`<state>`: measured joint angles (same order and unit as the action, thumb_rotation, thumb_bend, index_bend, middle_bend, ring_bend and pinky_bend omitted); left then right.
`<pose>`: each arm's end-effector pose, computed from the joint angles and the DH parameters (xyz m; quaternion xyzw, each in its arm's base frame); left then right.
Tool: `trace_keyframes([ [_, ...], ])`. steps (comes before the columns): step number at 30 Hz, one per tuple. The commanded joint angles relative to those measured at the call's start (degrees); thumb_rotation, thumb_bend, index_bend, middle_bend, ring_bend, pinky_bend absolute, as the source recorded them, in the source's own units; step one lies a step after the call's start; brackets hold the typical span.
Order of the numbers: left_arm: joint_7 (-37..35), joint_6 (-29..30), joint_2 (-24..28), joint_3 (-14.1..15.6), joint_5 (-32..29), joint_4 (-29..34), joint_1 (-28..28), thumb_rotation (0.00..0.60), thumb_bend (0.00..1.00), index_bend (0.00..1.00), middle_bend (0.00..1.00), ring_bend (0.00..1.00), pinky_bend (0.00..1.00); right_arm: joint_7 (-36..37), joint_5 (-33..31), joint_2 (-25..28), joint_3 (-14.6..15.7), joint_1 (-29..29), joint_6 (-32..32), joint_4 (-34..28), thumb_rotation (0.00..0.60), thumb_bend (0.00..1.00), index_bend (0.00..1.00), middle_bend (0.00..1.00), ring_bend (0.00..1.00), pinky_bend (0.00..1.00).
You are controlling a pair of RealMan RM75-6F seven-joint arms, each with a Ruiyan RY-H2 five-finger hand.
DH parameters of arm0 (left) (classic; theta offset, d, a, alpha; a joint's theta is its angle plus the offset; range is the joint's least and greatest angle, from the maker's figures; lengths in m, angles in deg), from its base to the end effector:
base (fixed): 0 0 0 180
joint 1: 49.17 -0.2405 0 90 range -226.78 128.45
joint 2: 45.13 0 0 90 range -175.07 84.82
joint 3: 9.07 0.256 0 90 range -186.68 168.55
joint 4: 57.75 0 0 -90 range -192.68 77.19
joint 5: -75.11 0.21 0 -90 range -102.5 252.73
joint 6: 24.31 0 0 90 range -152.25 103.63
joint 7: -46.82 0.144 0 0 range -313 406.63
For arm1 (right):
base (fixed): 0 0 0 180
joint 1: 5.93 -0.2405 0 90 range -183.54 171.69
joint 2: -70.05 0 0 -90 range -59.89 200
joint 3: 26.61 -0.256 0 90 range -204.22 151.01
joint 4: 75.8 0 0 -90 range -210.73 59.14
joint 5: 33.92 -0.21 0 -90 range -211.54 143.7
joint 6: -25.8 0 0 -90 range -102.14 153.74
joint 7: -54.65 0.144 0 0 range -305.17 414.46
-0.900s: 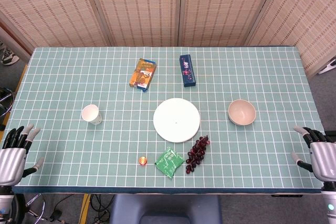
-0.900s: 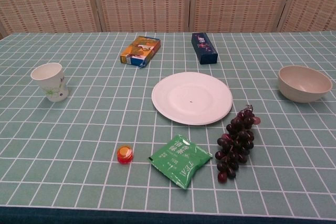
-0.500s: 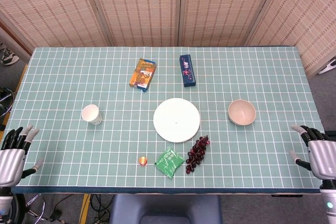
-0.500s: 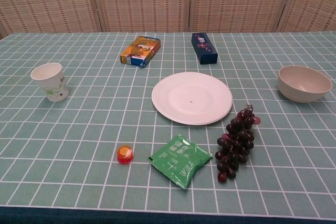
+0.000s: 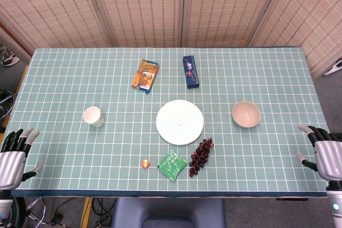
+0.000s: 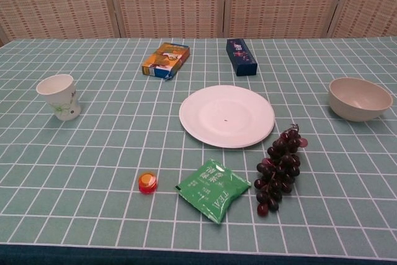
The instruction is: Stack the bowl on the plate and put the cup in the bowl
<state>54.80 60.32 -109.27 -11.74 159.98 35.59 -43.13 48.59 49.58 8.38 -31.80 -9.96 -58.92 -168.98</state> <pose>-0.3069 0.1864 0.1568 -0.6175 -0.3522 -0.3530 0.6083 -0.3162 -0.1848 0.1789 0.5954 -0.3516 0.3495 0.6322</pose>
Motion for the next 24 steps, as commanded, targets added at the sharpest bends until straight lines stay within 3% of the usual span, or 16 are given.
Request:
trace_keyframes([
  [1,-0.3,0.0,-0.1,0.0,0.0,-0.2,0.0,0.6,0.26,0.11,0.05,0.03,0.01,-0.6,-0.5,0.1,-0.4,-0.6,0.7,0.0,0.6,0.21,0.24,0.33,0.35,0.43],
  [7,-1.0,0.3,-0.3,0.2,0.3,-0.7,-0.2,0.6,0.26,0.12,0.05,0.03,0.01,-1.7,-1.5,0.1,-1.7,-3.9,4.9,0.8,0.6,0.2,0.24,0.53,0.62,0.81],
  [11,-1.4,0.7,-0.3,0.3,0.4,-0.9,-0.5,0.6,0.26,0.12,0.05,0.03,0.01,-2.6,-2.7,-0.8,-2.7,-6.6,8.4,1.9,0.6,0.2,0.24,0.66,0.77,0.97],
  [17,-1.7,1.1,-0.4,0.4,0.4,-1.1,-0.9,0.6,0.26,0.12,0.05,0.03,0.01,-3.0,-5.5,-3.1,-3.1,-10.4,15.1,5.2,0.6,0.21,0.24,0.77,0.89,1.0],
  [24,-1.9,1.3,-0.4,0.5,0.1,-1.2,-1.3,0.6,0.26,0.12,0.05,0.03,0.01,-3.2,-8.2,-7.6,-3.2,-14.5,21.4,11.0,0.6,0.21,0.24,0.79,0.91,1.0],
])
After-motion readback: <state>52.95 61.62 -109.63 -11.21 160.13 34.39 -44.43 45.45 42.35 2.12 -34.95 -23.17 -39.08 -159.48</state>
